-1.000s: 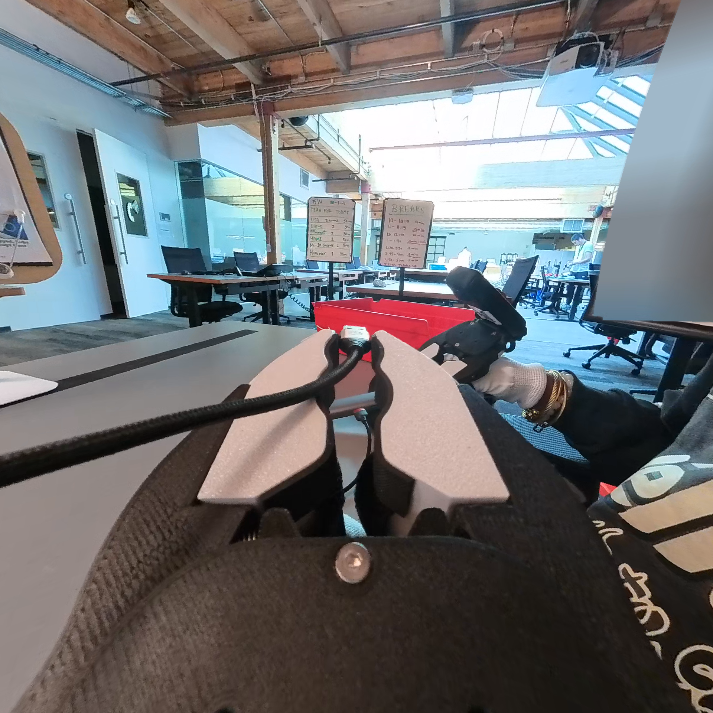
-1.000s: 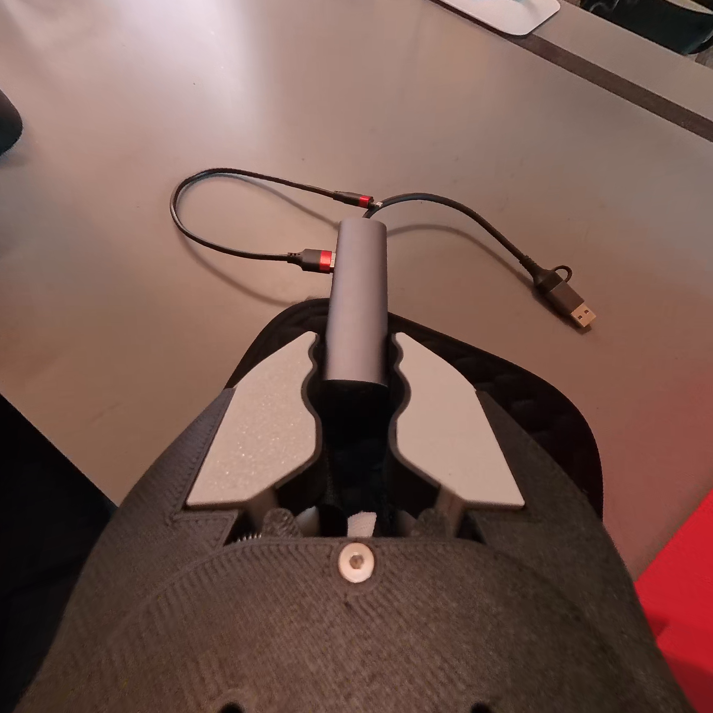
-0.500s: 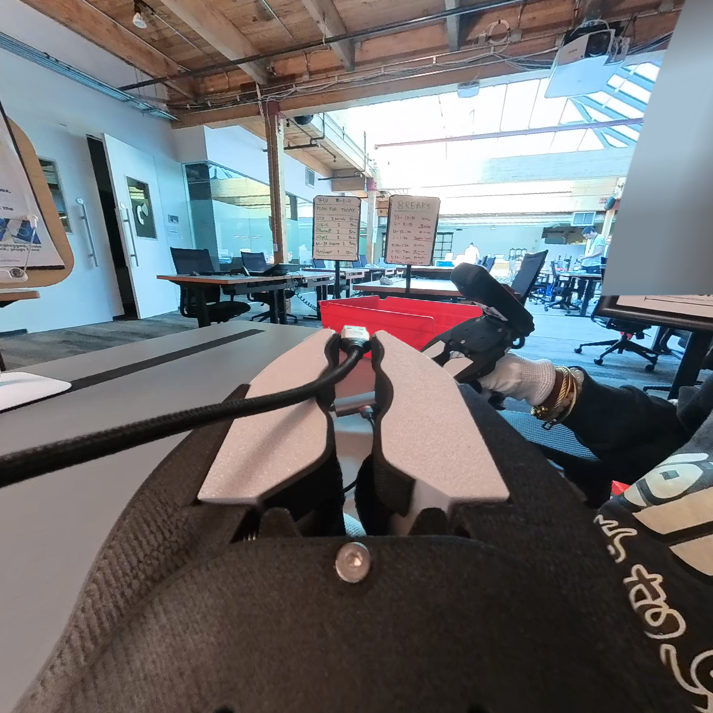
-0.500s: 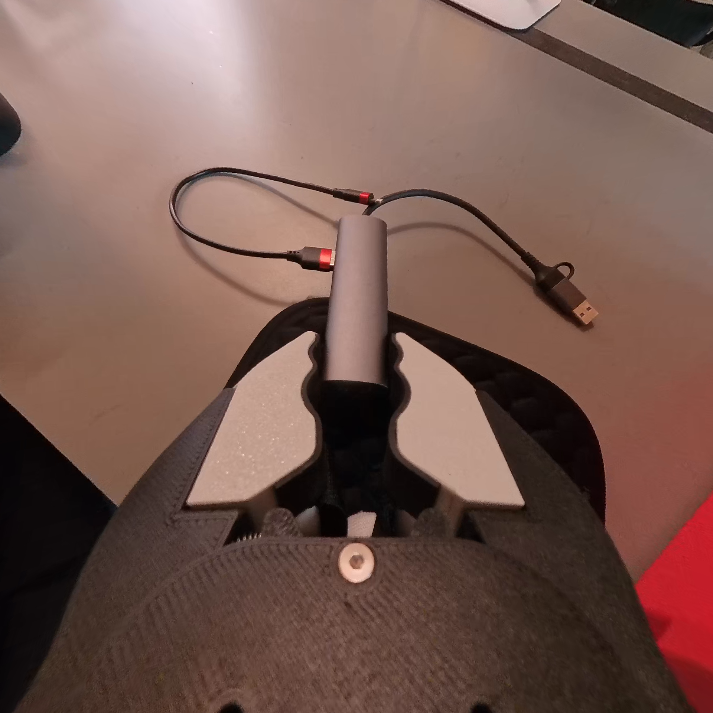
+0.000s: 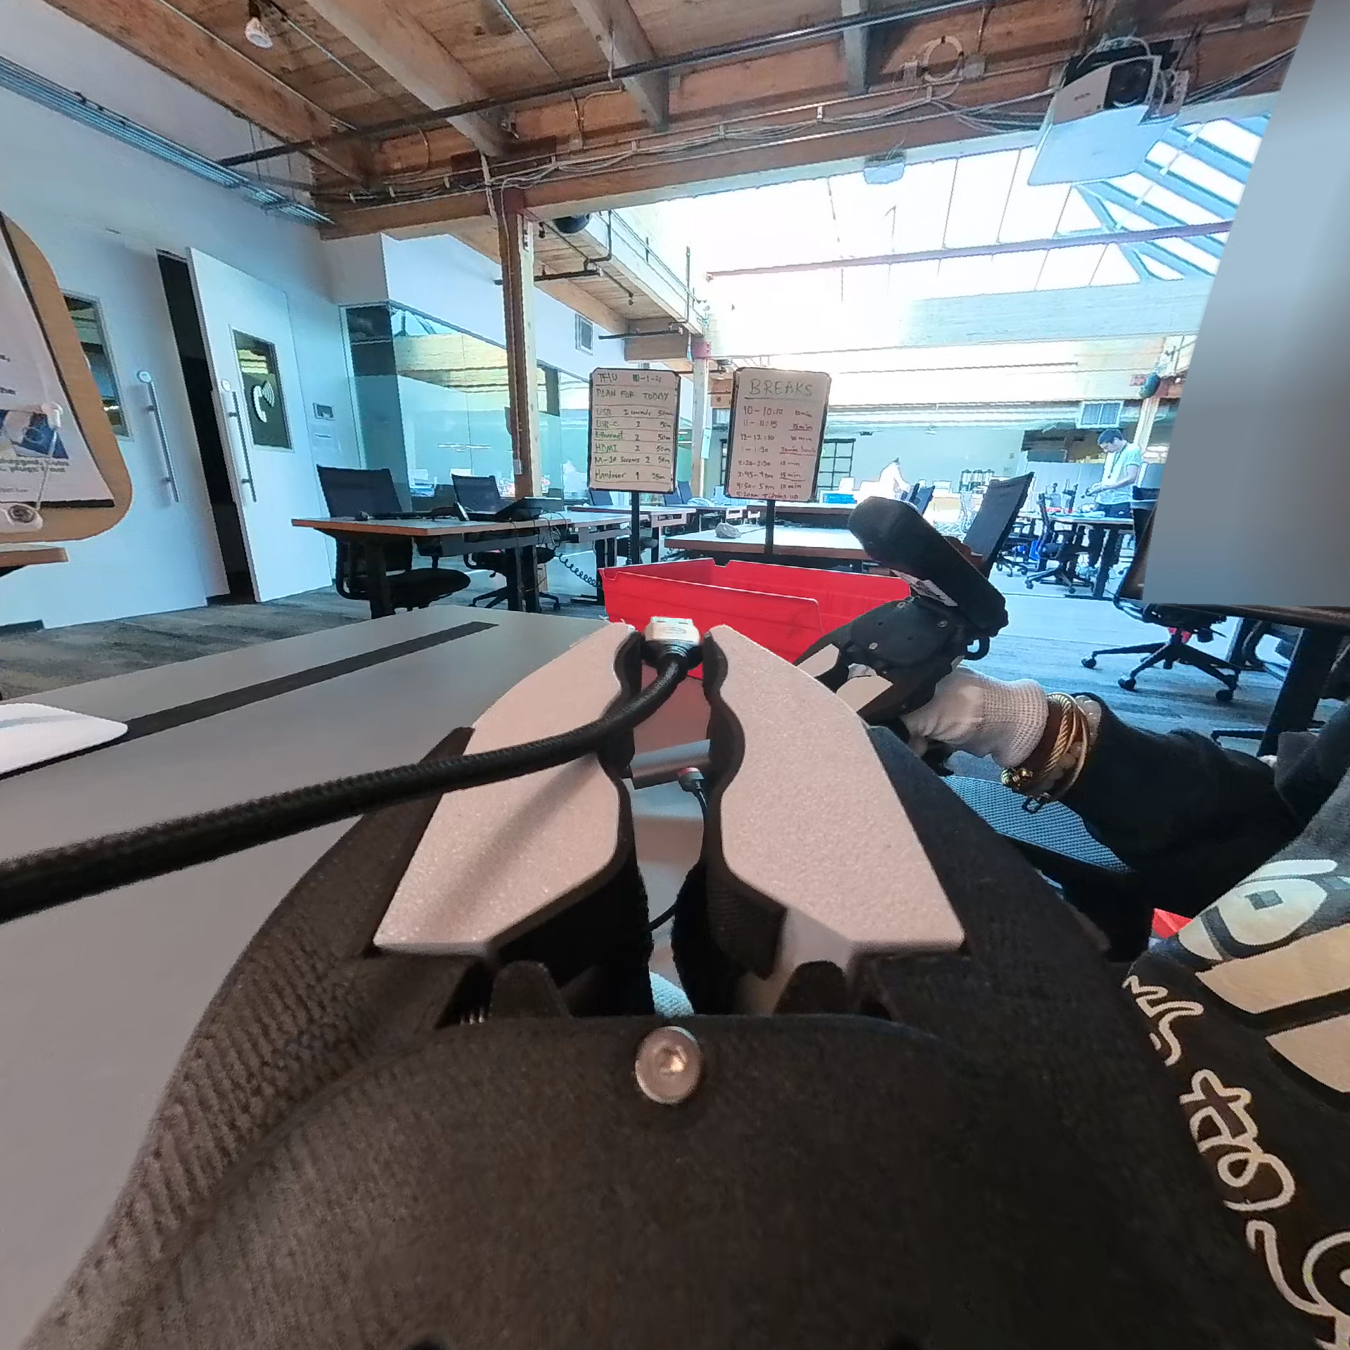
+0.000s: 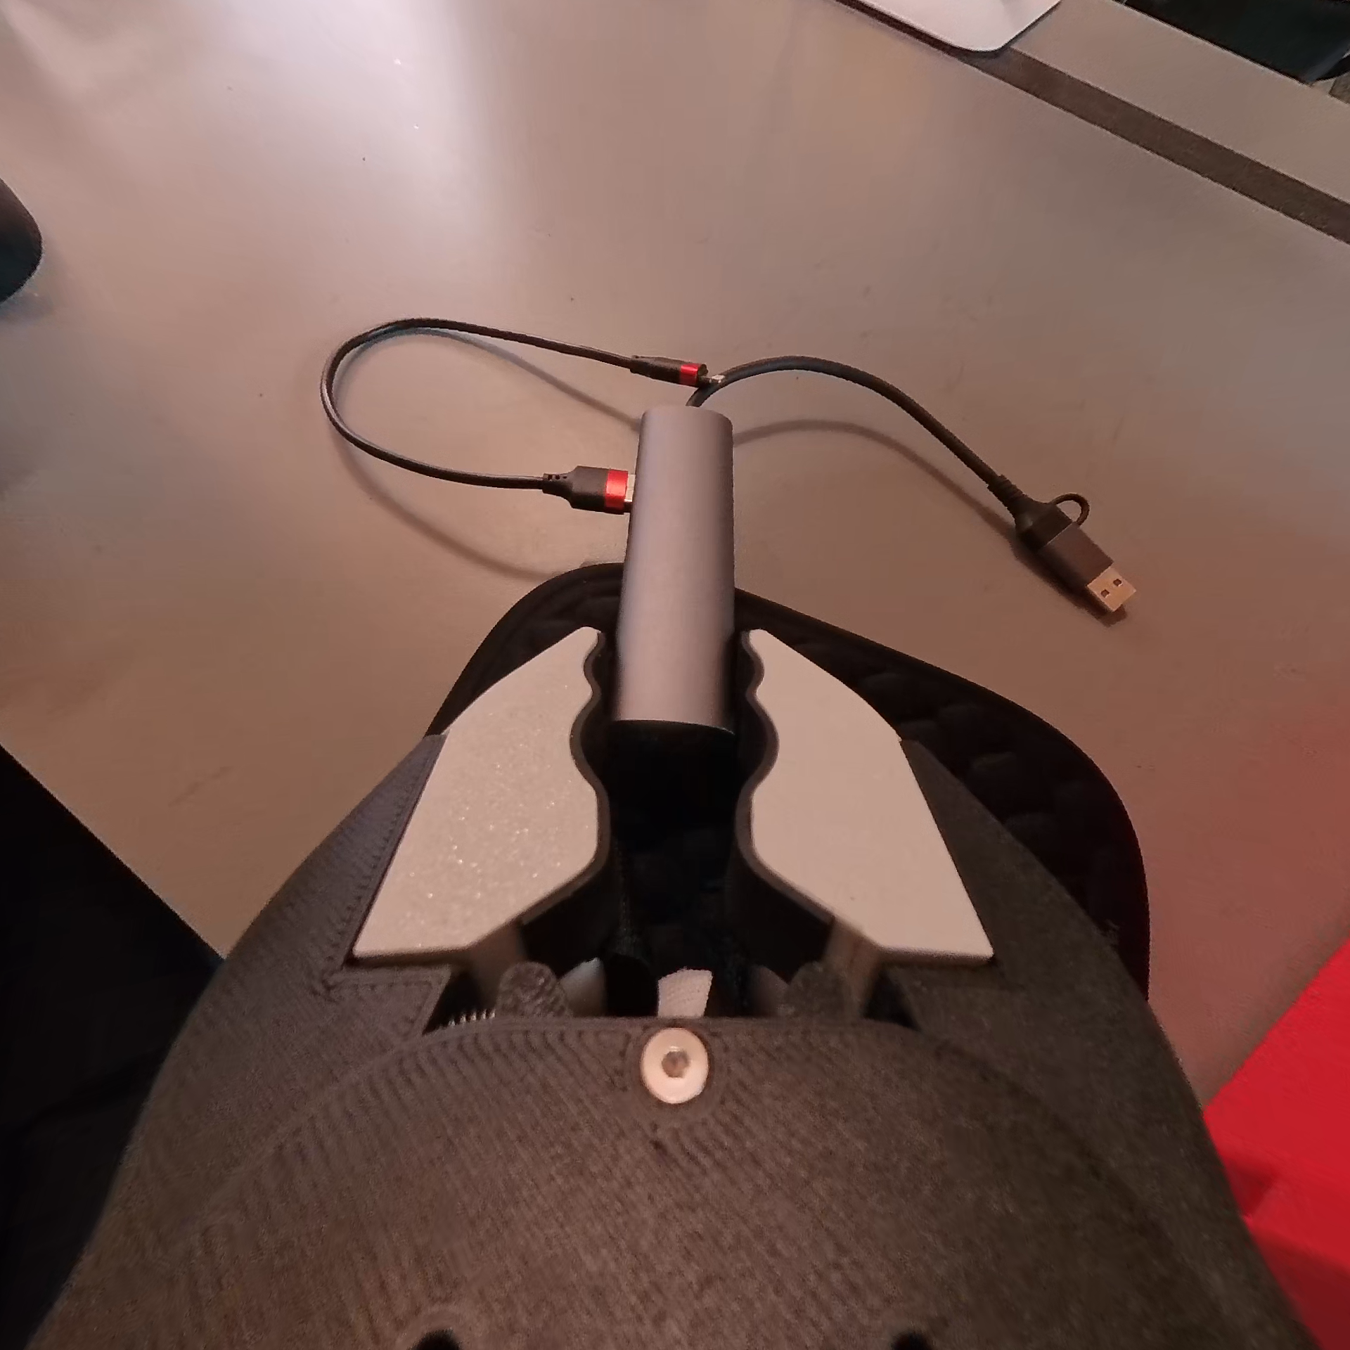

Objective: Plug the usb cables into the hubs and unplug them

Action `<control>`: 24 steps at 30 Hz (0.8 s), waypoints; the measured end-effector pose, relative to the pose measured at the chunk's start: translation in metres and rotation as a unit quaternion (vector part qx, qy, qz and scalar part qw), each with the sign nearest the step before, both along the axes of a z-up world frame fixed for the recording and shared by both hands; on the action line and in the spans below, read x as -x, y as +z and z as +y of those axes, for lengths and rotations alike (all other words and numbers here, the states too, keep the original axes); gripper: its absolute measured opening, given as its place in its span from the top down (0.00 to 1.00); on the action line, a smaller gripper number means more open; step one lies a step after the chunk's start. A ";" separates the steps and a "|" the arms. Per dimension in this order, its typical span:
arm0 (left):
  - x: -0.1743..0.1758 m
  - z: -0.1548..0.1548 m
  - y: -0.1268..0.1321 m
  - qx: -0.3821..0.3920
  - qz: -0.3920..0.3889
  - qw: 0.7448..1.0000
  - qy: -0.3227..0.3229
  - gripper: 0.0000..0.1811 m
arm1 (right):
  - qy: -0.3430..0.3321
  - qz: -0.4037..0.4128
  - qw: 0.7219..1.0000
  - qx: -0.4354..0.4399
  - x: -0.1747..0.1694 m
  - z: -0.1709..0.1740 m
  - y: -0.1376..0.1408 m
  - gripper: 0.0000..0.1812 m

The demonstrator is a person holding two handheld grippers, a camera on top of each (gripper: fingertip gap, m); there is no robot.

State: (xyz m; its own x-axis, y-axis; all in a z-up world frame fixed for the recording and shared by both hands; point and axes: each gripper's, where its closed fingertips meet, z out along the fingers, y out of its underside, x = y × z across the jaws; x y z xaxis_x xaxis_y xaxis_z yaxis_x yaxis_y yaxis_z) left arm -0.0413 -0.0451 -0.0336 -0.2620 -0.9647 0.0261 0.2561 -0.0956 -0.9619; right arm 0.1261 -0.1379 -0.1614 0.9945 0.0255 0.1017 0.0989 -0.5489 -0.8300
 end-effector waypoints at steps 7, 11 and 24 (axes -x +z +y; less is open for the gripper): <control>-0.001 0.000 -0.001 0.003 0.002 1.000 -0.003 0.92 | -0.001 0.003 1.000 0.000 0.000 0.000 0.000 0.82; -0.001 -0.001 -0.001 0.001 0.004 1.000 -0.003 0.92 | -0.005 0.002 1.000 0.000 -0.001 0.000 0.000 0.82; -0.007 -0.031 0.010 0.028 -0.019 0.999 -0.017 0.92 | -0.003 0.056 0.998 0.009 0.008 0.004 0.005 0.82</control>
